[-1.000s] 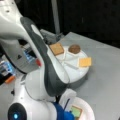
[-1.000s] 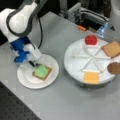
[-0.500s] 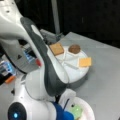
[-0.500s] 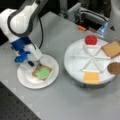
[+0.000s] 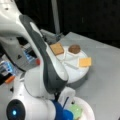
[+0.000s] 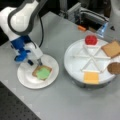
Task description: Ingredient selection for cheeseburger or sandwich
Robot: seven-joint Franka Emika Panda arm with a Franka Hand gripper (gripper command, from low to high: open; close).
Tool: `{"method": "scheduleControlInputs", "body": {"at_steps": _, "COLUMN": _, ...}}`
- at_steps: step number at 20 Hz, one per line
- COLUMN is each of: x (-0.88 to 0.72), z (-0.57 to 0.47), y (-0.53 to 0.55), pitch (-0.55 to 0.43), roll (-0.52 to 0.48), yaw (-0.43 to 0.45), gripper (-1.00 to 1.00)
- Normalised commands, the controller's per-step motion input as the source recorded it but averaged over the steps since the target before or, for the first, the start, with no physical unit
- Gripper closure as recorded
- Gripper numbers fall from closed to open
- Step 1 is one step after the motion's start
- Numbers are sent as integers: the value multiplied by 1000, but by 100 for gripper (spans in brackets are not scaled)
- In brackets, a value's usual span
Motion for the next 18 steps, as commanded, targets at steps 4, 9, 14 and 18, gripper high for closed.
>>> {"method": "scheduleControlInputs", "body": {"at_steps": 4, "x": -372, "z": 158, "y": 462, "pitch": -62, "roll": -502, "yaw": -142, "gripper": -100}}
{"method": "scheduleControlInputs", "body": {"at_steps": 9, "x": -350, "z": 168, "y": 554, "pitch": -60, "roll": -634, "yaw": -219, "gripper": -100}}
{"method": "scheduleControlInputs", "body": {"at_steps": 14, "x": -380, "z": 193, "y": 556, "pitch": -14, "roll": -718, "yaw": -237, "gripper": -100}}
{"method": "scheduleControlInputs", "body": {"at_steps": 18, "x": -404, "z": 182, "y": 507, "pitch": -9, "roll": -603, "yaw": -183, "gripper": -100}}
